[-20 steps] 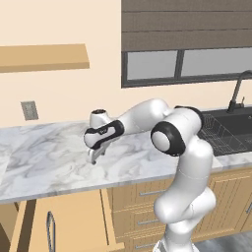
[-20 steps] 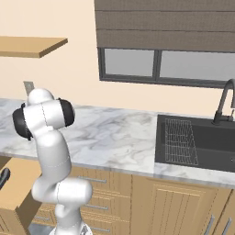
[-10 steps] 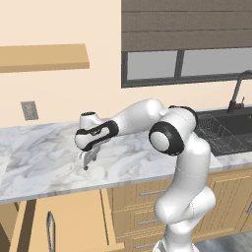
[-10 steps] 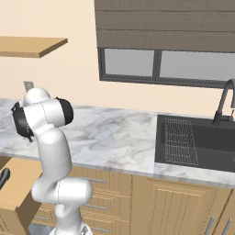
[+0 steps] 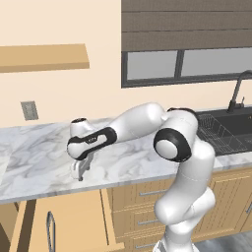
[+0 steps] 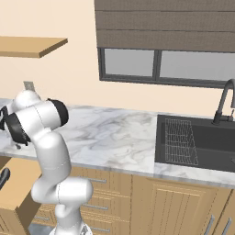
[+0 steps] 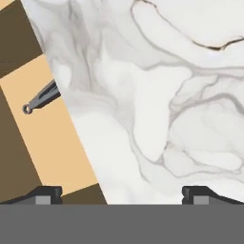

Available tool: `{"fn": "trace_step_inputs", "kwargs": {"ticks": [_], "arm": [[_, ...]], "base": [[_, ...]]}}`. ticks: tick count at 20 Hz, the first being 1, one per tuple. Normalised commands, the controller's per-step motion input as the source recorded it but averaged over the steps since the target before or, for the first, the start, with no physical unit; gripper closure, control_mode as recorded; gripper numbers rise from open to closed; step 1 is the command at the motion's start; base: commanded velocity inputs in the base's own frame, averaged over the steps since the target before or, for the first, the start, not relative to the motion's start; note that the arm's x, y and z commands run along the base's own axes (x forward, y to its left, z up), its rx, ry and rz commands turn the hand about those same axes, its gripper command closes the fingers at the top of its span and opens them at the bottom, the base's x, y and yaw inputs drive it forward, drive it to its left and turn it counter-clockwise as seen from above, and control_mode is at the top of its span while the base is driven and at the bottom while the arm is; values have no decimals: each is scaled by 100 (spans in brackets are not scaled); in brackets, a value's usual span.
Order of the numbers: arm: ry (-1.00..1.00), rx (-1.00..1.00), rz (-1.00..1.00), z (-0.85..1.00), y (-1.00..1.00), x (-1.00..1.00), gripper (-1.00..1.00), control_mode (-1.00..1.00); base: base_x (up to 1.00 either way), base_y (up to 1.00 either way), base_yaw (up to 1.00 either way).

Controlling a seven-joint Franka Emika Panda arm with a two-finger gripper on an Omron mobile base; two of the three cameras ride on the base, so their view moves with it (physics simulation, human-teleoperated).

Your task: Take the tongs from the drawer on the left and place them on the dining counter next to the tray containing the kebab skewer.

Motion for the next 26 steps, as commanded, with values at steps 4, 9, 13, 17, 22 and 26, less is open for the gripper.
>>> {"fn": "trace_step_inputs", "kwargs": {"ticks": [4,9,13,17,22,26], "arm": [[2,3,3,-1,7,-54,-100,-100],[5,2,5,-2,7,-52,-100,-100],[4,0,2,-9,14,-53,-100,-100],[6,0,2,-11,14,-42,-100,-100],[3,0,3,-12,17,-33,-100,-100],[4,0,2,-17,23,-27,-100,-100]], "base": [[0,0,0],[0,0,0],[0,0,0],[0,0,0],[0,0,0],[0,0,0]]}}
